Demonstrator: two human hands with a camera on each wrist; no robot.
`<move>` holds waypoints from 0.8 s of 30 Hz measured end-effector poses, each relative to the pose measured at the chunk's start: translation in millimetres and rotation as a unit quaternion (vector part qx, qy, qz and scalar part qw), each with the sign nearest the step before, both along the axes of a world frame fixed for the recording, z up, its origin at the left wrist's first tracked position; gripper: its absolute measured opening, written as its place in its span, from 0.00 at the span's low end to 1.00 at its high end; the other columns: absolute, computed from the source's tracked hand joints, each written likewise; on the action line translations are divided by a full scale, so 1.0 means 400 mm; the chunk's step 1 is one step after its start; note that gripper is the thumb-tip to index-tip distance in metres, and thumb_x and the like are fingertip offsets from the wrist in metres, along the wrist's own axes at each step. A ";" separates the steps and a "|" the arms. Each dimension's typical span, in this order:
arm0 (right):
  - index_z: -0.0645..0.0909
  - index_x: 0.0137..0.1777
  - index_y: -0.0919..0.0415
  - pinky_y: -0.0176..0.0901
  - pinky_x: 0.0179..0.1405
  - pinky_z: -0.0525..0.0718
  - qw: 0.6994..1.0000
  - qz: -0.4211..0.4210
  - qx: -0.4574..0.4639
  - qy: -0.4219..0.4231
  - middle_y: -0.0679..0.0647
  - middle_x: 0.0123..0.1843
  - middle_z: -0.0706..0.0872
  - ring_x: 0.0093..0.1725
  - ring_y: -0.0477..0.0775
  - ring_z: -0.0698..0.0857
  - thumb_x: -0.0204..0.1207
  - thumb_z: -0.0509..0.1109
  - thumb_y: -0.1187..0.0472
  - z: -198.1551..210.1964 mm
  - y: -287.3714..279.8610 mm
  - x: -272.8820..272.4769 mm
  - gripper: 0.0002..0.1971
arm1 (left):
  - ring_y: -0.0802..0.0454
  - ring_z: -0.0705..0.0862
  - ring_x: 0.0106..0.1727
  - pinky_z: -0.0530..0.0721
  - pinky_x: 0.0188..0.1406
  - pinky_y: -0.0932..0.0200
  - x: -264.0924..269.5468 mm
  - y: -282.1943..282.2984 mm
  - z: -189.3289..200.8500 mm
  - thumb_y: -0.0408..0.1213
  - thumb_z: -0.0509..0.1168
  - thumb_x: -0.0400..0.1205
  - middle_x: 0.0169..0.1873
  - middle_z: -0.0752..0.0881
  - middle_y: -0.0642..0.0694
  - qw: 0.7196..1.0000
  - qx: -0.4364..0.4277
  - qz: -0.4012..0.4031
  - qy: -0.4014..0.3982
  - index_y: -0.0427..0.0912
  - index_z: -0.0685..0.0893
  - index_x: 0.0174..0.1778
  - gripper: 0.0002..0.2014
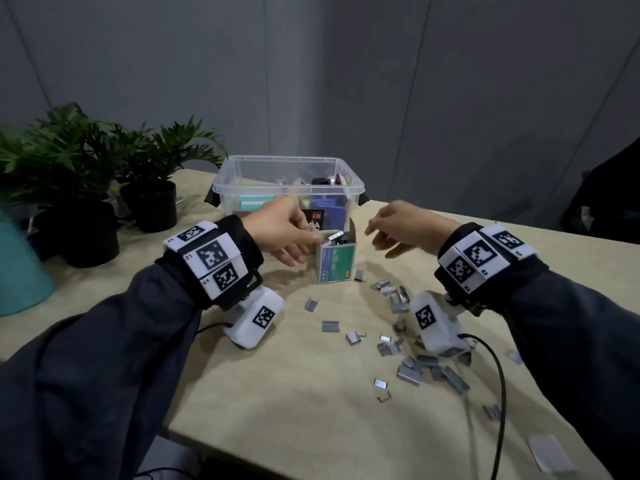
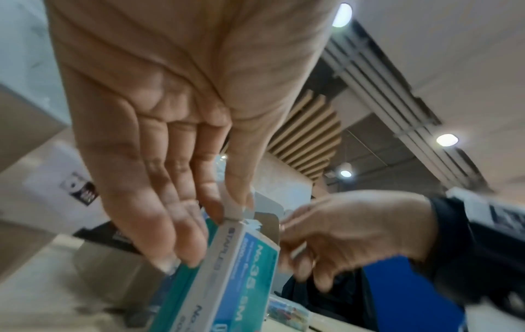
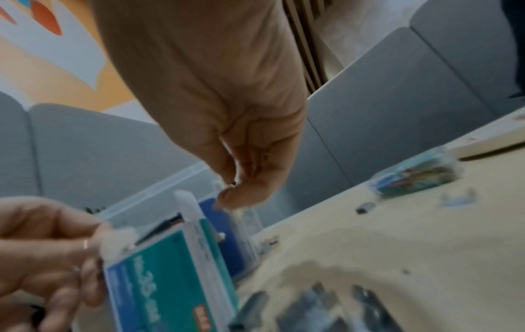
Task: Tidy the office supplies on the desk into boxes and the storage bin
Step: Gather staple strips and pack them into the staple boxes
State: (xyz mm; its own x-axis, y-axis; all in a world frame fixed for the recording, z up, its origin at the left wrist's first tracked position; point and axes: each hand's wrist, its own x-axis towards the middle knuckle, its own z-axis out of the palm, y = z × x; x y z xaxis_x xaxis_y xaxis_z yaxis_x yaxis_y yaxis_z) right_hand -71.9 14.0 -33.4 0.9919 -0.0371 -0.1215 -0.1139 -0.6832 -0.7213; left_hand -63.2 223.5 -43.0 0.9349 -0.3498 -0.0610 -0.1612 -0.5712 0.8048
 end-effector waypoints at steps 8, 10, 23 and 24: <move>0.80 0.54 0.60 0.37 0.32 0.80 0.991 0.060 0.044 0.109 0.53 0.38 0.79 0.33 0.46 0.79 0.87 0.55 0.42 -0.029 0.025 0.000 0.22 | 0.45 0.90 0.37 0.90 0.43 0.51 0.031 -0.018 0.009 0.43 0.63 0.85 0.44 0.89 0.33 0.988 -0.051 -0.023 0.143 0.32 0.85 0.40 0.17; 0.81 0.56 0.59 0.36 0.31 0.78 0.991 0.057 0.029 0.117 0.52 0.39 0.79 0.33 0.45 0.79 0.85 0.56 0.39 -0.029 0.026 0.003 0.24 | 0.46 0.91 0.38 0.90 0.44 0.52 0.034 -0.023 0.006 0.41 0.66 0.82 0.44 0.90 0.34 0.988 -0.044 -0.019 0.147 0.33 0.85 0.39 0.14; 0.82 0.57 0.58 0.32 0.21 0.75 0.983 0.056 0.039 0.169 0.52 0.39 0.77 0.29 0.44 0.78 0.83 0.62 0.39 -0.030 0.036 0.015 0.22 | 0.51 0.88 0.33 0.90 0.33 0.54 0.027 -0.070 -0.015 0.40 0.72 0.79 0.36 0.86 0.39 0.990 -0.028 0.032 0.132 0.37 0.78 0.35 0.13; 0.82 0.58 0.59 0.33 0.22 0.76 0.983 0.055 0.044 0.171 0.52 0.40 0.77 0.31 0.45 0.78 0.83 0.62 0.38 -0.032 0.034 0.015 0.23 | 0.51 0.89 0.34 0.91 0.32 0.55 0.027 -0.069 -0.013 0.40 0.73 0.79 0.39 0.88 0.38 0.989 -0.029 0.033 0.141 0.36 0.80 0.37 0.12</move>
State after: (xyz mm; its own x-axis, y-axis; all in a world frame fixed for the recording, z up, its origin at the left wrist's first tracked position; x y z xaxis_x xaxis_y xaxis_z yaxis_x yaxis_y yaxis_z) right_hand -66.1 27.7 -46.3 0.8903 0.0943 -0.4455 -0.2875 -0.6423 -0.7105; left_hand -52.5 196.0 -48.2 0.9047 -0.2995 -0.3030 0.1096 -0.5238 0.8448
